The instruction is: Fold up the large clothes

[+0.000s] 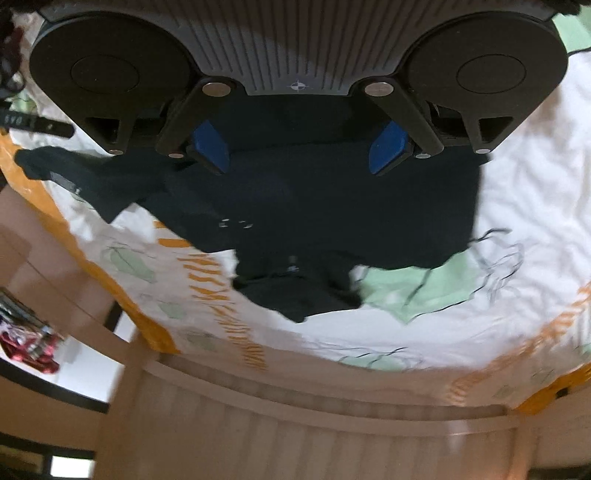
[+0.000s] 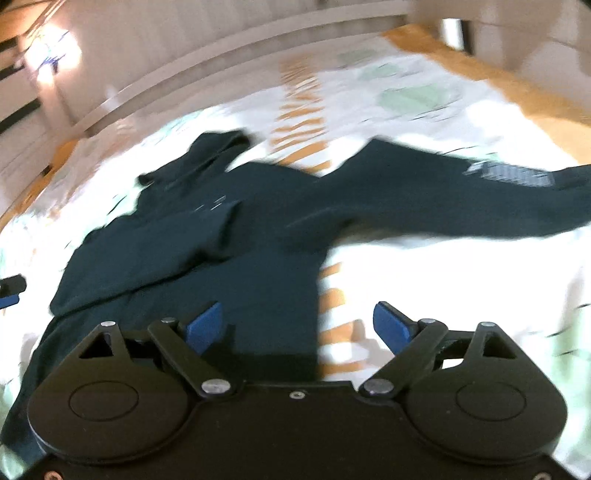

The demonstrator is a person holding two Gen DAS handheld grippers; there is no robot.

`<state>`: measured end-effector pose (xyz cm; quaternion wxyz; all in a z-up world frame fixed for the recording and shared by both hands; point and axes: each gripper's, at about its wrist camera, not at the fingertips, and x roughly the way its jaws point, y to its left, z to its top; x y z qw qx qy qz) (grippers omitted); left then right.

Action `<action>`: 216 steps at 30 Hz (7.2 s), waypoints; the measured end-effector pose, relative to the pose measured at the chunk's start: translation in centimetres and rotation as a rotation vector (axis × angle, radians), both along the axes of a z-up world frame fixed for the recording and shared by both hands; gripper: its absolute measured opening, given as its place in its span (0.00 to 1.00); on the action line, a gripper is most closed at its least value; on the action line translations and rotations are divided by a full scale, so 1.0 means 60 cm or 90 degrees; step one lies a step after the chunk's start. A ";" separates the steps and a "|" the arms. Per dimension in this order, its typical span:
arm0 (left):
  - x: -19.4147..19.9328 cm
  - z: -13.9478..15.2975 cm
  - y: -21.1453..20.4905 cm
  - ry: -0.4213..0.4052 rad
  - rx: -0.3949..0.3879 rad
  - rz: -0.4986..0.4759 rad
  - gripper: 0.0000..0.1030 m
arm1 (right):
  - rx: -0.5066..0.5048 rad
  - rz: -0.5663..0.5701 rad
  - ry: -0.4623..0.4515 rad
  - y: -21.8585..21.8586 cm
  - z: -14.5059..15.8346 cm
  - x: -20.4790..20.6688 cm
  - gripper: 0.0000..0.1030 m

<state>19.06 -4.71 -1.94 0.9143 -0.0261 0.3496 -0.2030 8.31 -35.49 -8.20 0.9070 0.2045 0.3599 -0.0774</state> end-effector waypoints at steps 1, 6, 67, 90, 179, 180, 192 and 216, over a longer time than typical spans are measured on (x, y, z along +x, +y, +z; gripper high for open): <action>0.003 0.001 -0.017 -0.005 0.002 -0.006 0.81 | 0.003 -0.012 0.000 -0.017 0.003 -0.002 0.89; 0.016 -0.012 -0.080 -0.021 0.014 -0.017 0.81 | 0.001 -0.085 0.002 -0.117 0.020 -0.011 0.93; 0.158 -0.082 0.094 0.057 -0.040 0.020 0.92 | -0.024 0.177 -0.219 0.175 0.176 0.250 0.22; 0.189 -0.113 0.163 0.111 -0.122 0.050 0.92 | -0.074 0.345 -0.108 0.343 0.020 0.188 0.67; 0.187 -0.148 0.132 0.068 -0.002 0.006 0.35 | -0.086 0.058 0.009 0.049 -0.078 0.254 0.74; 0.178 -0.142 0.136 0.070 -0.001 0.003 0.39 | -0.081 0.059 0.003 0.047 -0.070 0.240 0.75; 0.041 -0.027 0.178 -0.022 -0.012 -0.001 0.64 | -0.080 0.082 -0.069 0.064 0.027 0.115 0.81; 0.374 -0.081 -0.016 -0.135 0.188 0.020 0.88 | -0.123 0.088 -0.109 0.091 0.008 0.451 0.99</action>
